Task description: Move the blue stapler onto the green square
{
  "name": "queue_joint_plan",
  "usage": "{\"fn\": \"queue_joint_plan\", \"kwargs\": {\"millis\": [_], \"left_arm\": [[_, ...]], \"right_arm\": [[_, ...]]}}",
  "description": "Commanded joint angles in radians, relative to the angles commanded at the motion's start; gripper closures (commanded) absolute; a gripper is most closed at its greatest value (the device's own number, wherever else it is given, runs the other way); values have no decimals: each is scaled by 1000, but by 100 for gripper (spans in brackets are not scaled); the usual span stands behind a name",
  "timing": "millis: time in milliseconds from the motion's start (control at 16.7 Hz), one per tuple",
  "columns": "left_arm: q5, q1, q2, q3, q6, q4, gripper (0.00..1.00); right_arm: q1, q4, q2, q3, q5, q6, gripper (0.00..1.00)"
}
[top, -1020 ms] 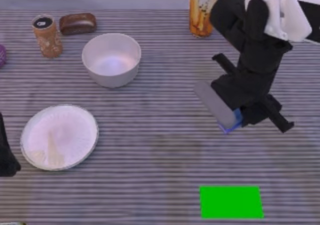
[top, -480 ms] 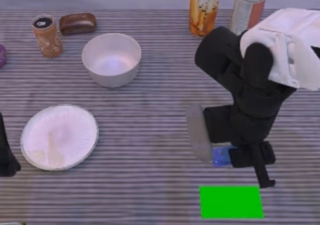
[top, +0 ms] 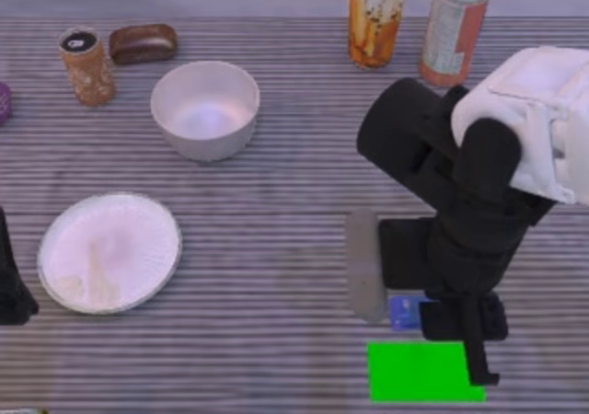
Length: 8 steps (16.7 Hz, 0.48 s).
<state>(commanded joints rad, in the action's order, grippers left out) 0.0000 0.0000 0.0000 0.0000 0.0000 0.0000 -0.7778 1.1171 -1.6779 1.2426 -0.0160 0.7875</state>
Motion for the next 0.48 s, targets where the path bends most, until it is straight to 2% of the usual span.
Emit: {"fn": "queue_joint_plan", "kwargs": {"millis": [240,480], "left_arm": [[0,0,0,0,0,0,0],[0,0,0,0,0,0,0]], "right_arm": [[8,-38,-17,-24,0,-3,100],[8,-212,-77,-129,0,-1,100]]}}
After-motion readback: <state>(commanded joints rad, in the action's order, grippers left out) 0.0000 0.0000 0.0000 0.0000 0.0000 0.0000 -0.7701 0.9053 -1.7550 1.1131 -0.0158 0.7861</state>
